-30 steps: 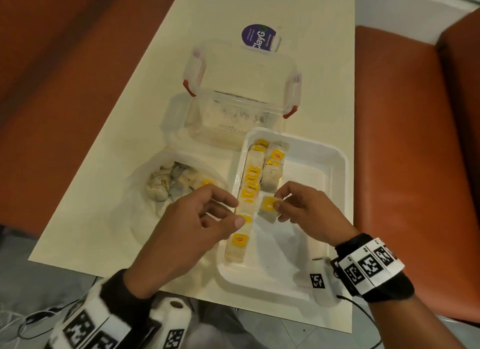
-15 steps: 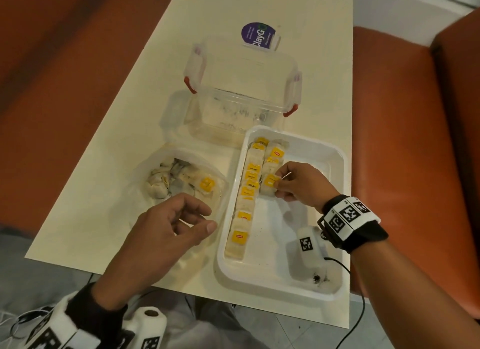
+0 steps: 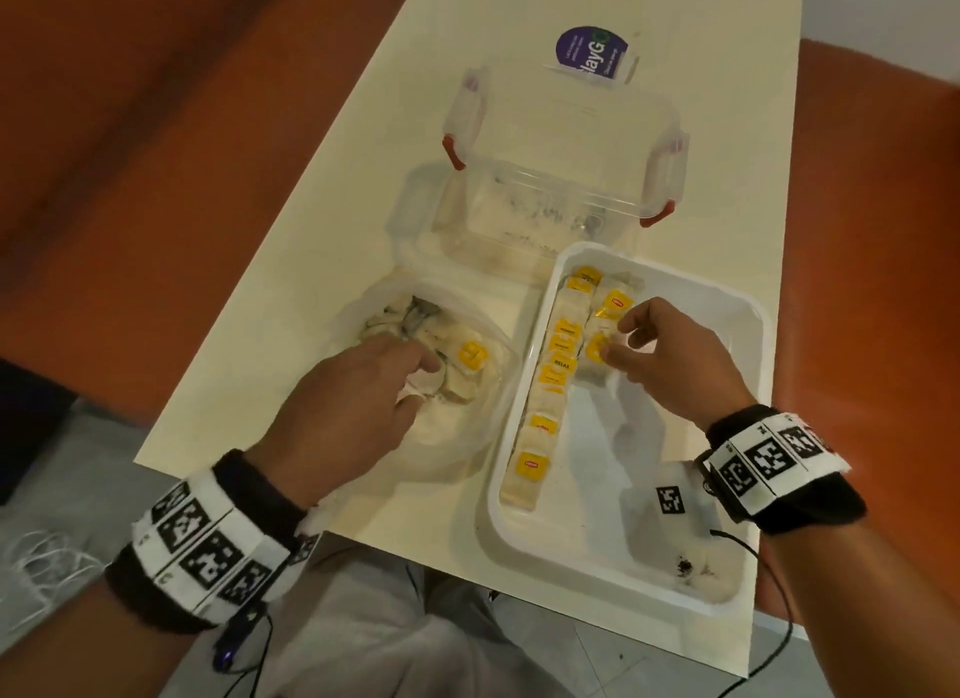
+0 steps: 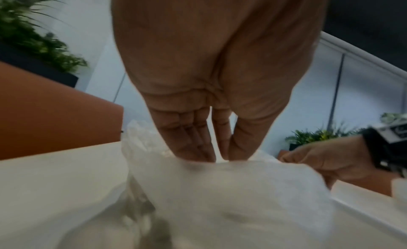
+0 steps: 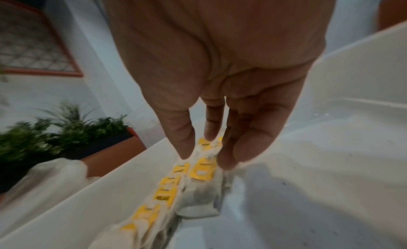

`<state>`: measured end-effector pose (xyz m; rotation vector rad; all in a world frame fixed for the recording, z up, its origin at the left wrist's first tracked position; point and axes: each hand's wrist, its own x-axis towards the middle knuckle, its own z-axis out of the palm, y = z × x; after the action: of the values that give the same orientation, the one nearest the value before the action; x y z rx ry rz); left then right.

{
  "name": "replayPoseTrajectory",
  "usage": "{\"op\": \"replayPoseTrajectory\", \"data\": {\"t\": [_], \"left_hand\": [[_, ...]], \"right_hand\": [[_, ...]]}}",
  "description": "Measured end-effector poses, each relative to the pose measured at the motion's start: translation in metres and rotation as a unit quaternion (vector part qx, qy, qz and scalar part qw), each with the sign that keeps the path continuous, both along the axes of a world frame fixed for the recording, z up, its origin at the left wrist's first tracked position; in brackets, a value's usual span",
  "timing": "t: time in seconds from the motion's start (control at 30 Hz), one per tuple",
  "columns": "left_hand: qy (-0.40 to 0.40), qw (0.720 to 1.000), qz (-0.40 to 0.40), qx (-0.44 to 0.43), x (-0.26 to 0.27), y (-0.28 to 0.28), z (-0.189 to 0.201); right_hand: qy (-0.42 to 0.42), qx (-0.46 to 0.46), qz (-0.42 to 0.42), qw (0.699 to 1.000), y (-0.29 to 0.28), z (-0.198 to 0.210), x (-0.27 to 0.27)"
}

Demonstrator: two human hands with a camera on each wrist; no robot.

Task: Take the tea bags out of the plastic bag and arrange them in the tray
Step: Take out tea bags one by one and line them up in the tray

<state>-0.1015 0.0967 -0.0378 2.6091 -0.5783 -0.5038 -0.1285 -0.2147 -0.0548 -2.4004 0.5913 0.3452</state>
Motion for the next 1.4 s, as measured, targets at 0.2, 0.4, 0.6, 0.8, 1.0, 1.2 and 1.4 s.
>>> {"op": "replayPoseTrajectory", "data": {"t": [0.2, 0.4, 0.6, 0.8, 1.0, 1.2, 1.4], "left_hand": [[-0.060, 0.981, -0.127, 0.132, 0.028, -0.038, -0.018], [-0.086, 0.984, -0.112, 0.106, 0.030, -0.048, -0.042], [-0.063, 0.997, -0.031, -0.038, 0.031, -0.036, -0.042], [0.063, 0.971, 0.141, -0.182, 0.033, -0.019, -0.031], [0.264, 0.883, 0.245, -0.302, 0.035, -0.007, -0.024], [0.404, 0.761, 0.303, -0.408, 0.034, -0.005, -0.007], [0.498, 0.589, 0.306, -0.559, 0.022, -0.008, 0.010]], "right_hand": [[-0.034, -0.004, 0.102, 0.994, 0.063, 0.035, -0.003], [0.010, -0.084, 0.158, 0.984, 0.092, 0.019, 0.012], [0.009, -0.073, 0.146, 0.987, 0.086, 0.015, 0.017], [-0.007, -0.049, 0.130, 0.990, 0.083, 0.015, 0.017], [-0.008, -0.053, 0.126, 0.991, 0.084, 0.015, 0.014], [-0.015, -0.047, 0.119, 0.992, 0.082, 0.016, 0.014], [-0.066, 0.055, 0.087, 0.993, 0.082, 0.030, -0.002]]}}
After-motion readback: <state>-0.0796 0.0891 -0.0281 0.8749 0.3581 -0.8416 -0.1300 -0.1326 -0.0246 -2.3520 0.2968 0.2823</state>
